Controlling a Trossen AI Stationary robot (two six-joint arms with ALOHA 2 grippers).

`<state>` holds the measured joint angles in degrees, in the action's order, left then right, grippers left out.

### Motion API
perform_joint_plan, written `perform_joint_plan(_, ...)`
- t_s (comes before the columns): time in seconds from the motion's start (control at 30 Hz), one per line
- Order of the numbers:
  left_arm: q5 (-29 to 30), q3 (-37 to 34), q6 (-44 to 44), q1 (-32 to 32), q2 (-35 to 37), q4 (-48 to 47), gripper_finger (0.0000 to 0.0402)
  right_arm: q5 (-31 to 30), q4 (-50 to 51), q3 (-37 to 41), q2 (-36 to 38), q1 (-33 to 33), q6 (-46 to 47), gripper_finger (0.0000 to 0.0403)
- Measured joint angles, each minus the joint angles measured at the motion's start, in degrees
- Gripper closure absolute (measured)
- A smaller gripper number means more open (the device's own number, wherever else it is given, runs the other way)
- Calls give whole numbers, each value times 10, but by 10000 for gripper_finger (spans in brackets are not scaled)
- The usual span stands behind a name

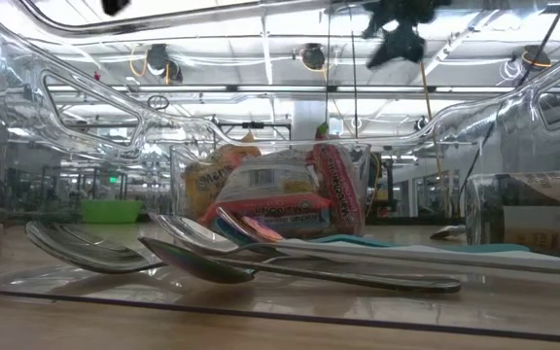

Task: Pick & Place Food Item
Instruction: Put the blue spoon into the bottom transparent bin

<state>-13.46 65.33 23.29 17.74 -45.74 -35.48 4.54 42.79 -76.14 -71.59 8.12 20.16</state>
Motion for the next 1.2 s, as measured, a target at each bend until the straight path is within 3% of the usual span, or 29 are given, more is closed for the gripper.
perform_joint_plan(0.23, 0, -171, 71, -52, -9, 287, 105, -37, -45, 166, 55, -67, 163, 142)
perform_joint_plan(0.37, 5, -225, 100, -58, -20, 377, 105, -76, -44, 230, 84, -109, 213, 146)
perform_joint_plan(0.67, 35, -242, 101, -58, -28, 391, 105, -75, -34, 308, 65, -189, 314, 152)
perform_joint_plan(0.9, 64, -242, 100, -58, -28, 392, 105, -91, -50, 336, -16, -191, 441, 152)
perform_joint_plan(1.2, 74, -242, 109, -58, -28, 393, 105, -107, -153, 336, -109, -191, 478, 152)
